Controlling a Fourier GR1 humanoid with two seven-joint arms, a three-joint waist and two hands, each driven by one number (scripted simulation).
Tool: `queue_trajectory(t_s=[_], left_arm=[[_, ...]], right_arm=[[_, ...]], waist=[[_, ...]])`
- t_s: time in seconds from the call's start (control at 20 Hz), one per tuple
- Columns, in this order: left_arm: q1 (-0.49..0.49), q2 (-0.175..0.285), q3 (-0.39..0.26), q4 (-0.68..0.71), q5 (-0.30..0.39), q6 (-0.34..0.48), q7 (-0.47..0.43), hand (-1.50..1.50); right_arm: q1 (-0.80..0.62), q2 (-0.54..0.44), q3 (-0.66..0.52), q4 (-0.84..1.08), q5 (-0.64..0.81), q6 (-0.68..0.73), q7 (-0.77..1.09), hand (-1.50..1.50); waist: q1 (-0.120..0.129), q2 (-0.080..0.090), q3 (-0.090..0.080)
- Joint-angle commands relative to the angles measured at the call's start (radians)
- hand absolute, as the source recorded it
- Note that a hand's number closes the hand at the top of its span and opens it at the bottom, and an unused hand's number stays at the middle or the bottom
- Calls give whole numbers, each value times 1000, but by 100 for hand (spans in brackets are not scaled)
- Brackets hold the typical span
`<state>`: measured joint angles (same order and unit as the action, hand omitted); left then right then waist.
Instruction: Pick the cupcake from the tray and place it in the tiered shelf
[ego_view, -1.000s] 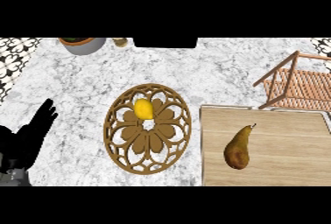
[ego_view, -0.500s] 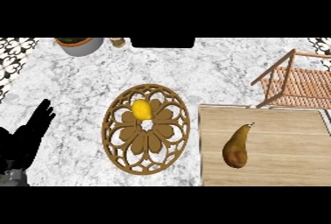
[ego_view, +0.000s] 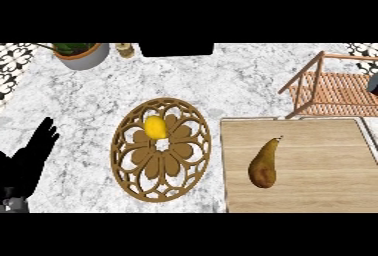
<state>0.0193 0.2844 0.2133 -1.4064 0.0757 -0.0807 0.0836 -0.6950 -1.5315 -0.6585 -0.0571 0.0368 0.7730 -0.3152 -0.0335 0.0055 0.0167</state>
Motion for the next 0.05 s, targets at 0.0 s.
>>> queue_trajectory(t_s=[0.0], left_arm=[[31, 1, 8, -2, 4, -5, -10, 0]], right_arm=[[58, -36, -14, 7, -13, 85, -63, -150]], waist=[[-13, -6, 4]])
